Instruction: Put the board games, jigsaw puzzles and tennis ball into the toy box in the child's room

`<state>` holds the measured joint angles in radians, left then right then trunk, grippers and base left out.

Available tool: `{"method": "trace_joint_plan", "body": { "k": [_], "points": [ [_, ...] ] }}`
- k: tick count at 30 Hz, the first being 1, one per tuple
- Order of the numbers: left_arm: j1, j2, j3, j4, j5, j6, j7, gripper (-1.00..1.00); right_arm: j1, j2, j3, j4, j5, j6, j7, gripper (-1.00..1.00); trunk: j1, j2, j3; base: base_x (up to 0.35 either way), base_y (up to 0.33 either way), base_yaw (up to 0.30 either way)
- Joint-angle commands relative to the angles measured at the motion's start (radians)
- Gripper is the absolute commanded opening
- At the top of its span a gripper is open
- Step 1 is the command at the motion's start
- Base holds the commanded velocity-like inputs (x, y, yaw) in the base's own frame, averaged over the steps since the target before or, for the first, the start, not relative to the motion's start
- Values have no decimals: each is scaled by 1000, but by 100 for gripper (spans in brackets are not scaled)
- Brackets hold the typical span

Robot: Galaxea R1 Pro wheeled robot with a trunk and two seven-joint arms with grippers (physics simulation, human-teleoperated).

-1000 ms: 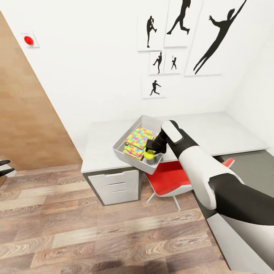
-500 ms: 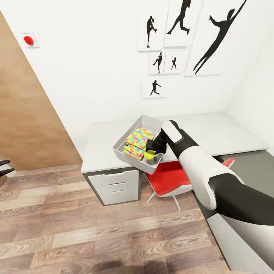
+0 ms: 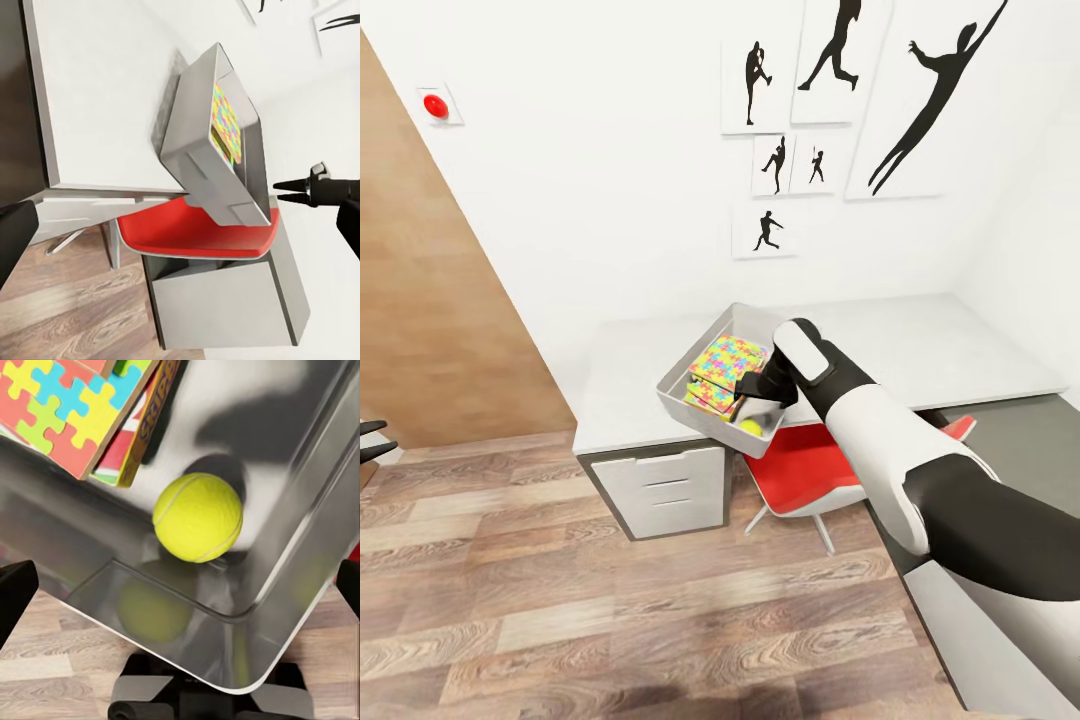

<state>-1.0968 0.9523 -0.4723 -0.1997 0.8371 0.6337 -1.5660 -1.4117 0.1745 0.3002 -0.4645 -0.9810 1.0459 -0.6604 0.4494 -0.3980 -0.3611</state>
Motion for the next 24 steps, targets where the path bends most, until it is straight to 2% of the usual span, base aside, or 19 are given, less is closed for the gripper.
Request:
{"method": "trace_joint_plan", "body": {
  "k": [1, 24],
  "points": [
    [-2, 1, -8, 0, 5, 11, -5, 100, -1, 0, 6, 0, -10, 1, -9, 100, 1, -2, -2, 0, 0, 0],
    [-2, 3, -8, 0, 5, 12, -5, 100, -1, 0, 4, 0, -15, 1, -5, 100, 1, -2, -2, 0, 0, 0]
  ]
}}
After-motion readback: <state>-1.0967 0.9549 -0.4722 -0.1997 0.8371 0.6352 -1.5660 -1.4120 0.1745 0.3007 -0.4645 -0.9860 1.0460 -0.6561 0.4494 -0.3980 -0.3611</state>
